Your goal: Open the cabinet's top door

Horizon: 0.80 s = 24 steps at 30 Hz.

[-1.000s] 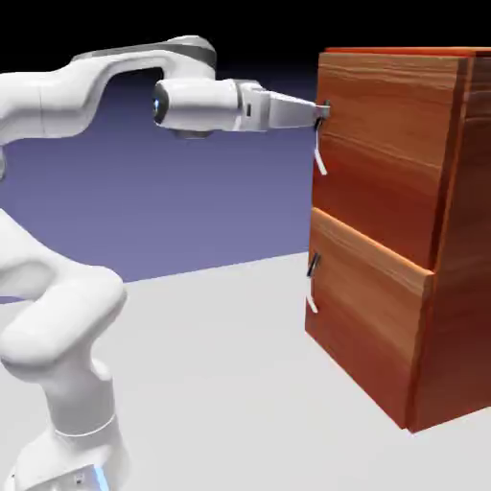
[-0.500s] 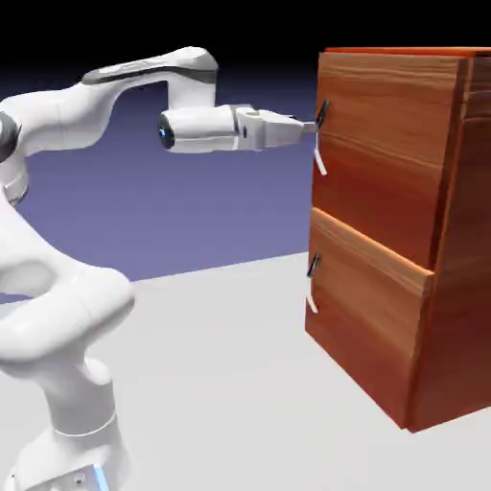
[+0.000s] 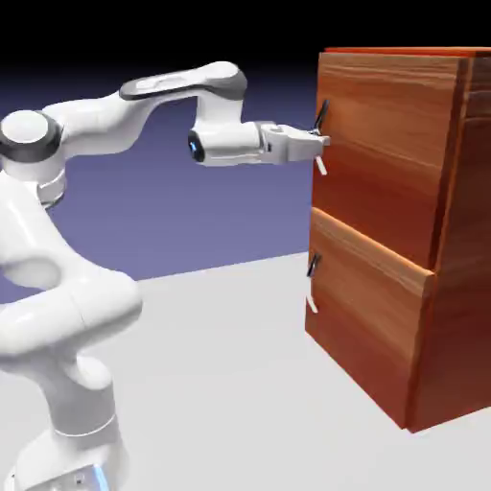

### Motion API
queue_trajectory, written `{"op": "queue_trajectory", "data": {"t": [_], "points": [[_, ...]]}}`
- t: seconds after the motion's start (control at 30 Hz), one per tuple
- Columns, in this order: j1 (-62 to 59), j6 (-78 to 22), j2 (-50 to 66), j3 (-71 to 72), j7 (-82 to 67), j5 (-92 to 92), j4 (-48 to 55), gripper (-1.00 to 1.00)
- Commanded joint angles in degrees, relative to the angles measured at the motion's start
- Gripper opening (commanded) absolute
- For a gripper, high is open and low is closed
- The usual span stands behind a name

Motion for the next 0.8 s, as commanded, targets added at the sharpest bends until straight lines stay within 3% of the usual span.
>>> {"op": "queue_trajectory", "data": {"t": [0.0,0.27,0.43,0.77], "points": [[2.08,-0.93,0.64,-1.3,-1.07,0.0,-1.57,-1.0],[18.7,-8.03,3.67,-12.76,-3.9,-5.09,-13.33,-1.0],[27.5,-8.27,8.04,-19.93,-14.86,-0.88,-15.57,-1.0],[48.27,-14.24,4.6,-37.57,-7.79,-17.43,-28.24,-1.0]]}}
